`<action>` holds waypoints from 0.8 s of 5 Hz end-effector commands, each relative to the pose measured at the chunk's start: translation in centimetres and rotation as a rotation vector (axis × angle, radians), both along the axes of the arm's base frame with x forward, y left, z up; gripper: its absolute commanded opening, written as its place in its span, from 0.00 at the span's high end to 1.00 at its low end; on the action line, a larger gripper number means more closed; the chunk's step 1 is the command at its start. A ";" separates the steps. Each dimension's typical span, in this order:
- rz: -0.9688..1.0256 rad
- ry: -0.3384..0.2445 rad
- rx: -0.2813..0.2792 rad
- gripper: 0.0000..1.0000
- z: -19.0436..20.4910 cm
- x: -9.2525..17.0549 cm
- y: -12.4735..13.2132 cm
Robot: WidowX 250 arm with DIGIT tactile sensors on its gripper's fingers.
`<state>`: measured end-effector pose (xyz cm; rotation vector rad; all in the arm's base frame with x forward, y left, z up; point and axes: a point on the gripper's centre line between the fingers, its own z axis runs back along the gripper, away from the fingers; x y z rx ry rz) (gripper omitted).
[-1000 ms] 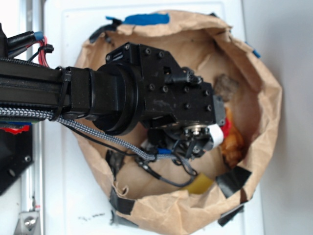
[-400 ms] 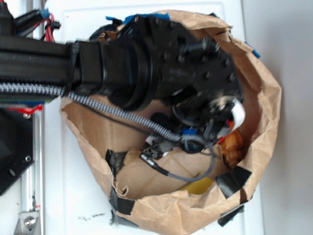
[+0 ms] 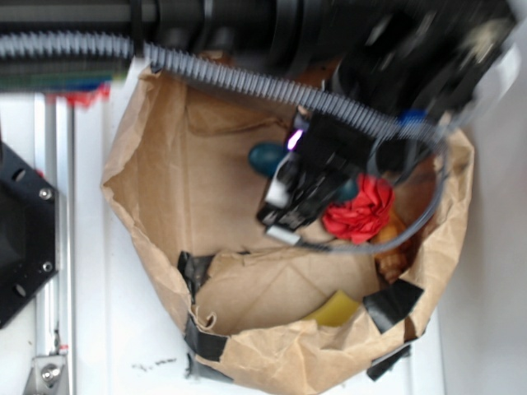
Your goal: Grab the plastic pickle.
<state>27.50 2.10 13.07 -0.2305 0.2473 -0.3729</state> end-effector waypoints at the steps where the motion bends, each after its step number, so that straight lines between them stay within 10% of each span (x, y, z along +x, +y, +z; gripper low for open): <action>1: 0.511 -0.071 -0.025 1.00 4.9 -2.1 0.8; 4: 0.388 -0.225 -0.043 1.00 5.6 -2.6 -1.2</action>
